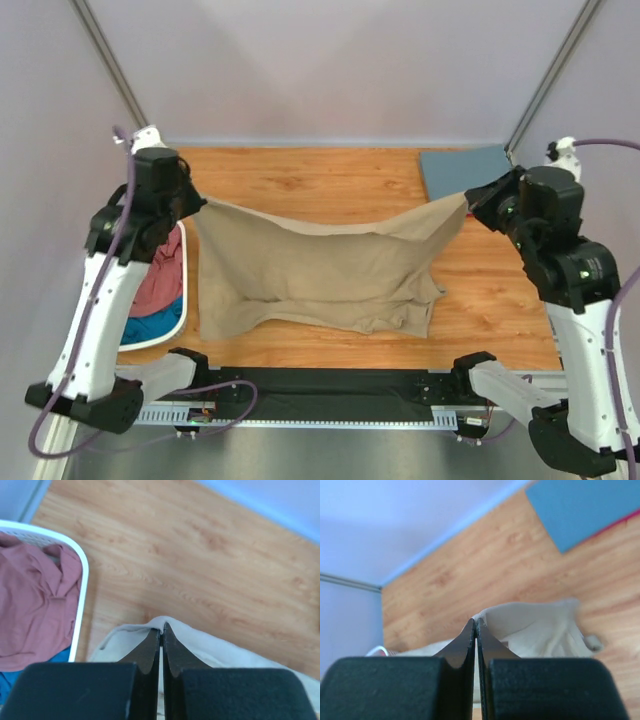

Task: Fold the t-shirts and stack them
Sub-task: Flatten the tshirt out

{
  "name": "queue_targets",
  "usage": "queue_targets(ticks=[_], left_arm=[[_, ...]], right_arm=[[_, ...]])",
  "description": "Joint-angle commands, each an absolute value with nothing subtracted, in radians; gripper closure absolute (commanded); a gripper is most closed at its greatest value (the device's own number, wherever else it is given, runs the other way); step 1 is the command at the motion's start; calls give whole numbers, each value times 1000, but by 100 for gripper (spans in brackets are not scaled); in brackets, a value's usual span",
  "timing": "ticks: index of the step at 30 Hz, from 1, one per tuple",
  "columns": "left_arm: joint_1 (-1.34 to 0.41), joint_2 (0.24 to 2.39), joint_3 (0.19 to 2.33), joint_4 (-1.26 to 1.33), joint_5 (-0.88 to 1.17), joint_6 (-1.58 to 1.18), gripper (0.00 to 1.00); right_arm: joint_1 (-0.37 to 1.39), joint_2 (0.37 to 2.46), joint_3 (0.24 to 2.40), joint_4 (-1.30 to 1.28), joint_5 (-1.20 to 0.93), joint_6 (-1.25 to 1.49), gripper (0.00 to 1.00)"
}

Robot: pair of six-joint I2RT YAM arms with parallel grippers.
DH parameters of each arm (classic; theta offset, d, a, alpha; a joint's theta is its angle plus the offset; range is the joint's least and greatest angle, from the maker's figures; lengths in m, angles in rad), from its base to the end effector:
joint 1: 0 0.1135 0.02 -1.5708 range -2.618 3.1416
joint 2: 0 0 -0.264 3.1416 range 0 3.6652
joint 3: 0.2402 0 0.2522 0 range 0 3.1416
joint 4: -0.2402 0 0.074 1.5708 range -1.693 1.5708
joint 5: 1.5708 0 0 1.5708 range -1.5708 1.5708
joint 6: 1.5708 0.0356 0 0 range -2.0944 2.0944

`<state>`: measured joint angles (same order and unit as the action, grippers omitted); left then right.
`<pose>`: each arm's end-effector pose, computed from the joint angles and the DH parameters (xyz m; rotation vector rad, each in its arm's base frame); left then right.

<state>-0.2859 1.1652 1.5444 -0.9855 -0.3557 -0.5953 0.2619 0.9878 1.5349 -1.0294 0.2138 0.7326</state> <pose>0.2044 -0.0472 0.4413 -0.5256 2.0714 -0.1291 0.1459 0.0313 0.4621 0.6107 1.9727 0.4006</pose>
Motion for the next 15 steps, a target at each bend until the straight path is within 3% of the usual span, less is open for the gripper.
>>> queue_targets(ticks=[1, 6, 15], left_arm=[[-272, 1054, 1614, -1084, -388, -594, 100], [-272, 956, 1687, -1114, -347, -617, 100], [-272, 812, 1804, -1172, -97, -687, 100]], right_arm=[[256, 974, 1686, -1058, 319, 681, 100], [256, 928, 1827, -1055, 282, 686, 100], [256, 727, 1841, -1005, 112, 750, 100]])
